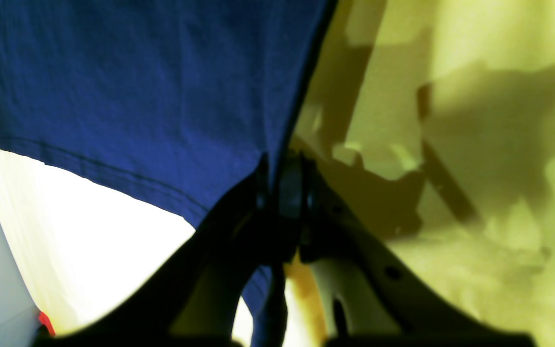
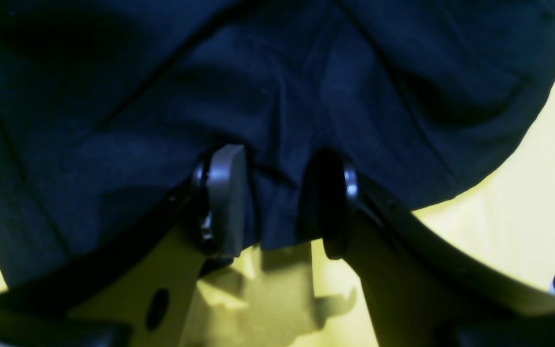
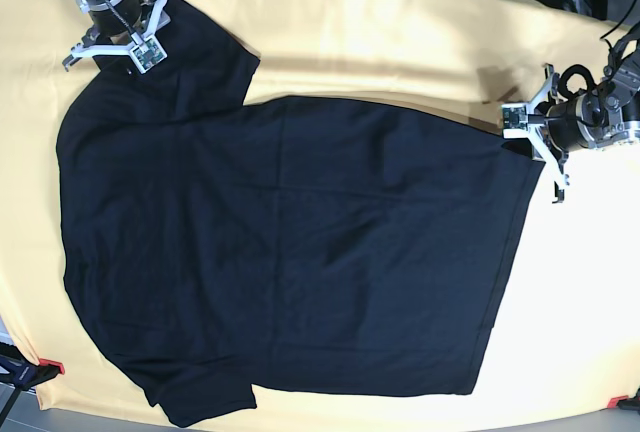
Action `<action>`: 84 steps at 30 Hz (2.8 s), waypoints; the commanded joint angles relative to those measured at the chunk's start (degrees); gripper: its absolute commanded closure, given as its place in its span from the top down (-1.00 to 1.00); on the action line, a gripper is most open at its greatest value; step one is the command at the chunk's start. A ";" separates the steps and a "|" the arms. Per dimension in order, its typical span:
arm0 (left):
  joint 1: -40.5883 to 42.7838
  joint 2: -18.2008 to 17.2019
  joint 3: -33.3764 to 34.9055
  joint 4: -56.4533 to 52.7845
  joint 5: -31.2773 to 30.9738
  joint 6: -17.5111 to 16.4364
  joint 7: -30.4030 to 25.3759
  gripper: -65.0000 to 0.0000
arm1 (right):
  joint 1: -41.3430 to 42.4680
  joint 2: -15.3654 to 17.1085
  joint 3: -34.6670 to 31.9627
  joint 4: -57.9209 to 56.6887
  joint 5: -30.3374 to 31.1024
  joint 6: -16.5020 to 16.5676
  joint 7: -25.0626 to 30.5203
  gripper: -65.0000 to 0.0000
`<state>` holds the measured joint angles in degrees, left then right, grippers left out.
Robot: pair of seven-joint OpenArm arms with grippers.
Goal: Fold the T-shirt properly
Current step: 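Close both grippers on the navy shirt's edge corners, then drag the gripped shirt edge toward the robot with both grippers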
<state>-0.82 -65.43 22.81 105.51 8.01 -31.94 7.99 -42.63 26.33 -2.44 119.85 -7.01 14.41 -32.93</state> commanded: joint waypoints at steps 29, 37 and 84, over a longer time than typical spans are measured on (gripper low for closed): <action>-1.09 -1.57 -0.85 8.24 -0.59 11.87 9.07 -1.00 | -0.68 0.50 0.28 4.28 -5.44 -6.38 -3.13 -1.00; -1.09 -1.57 -0.85 10.08 -1.44 11.85 10.54 -1.00 | -0.72 0.50 0.28 5.07 -5.46 -6.47 -5.53 -1.00; 17.40 -9.38 -0.85 26.69 -20.74 2.75 35.36 -1.00 | -24.24 6.08 0.28 12.85 -11.45 -11.69 -12.22 -1.00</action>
<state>16.71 -73.49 22.46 131.28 -12.67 -29.15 43.53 -66.00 31.92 -2.46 131.63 -18.02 3.22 -44.64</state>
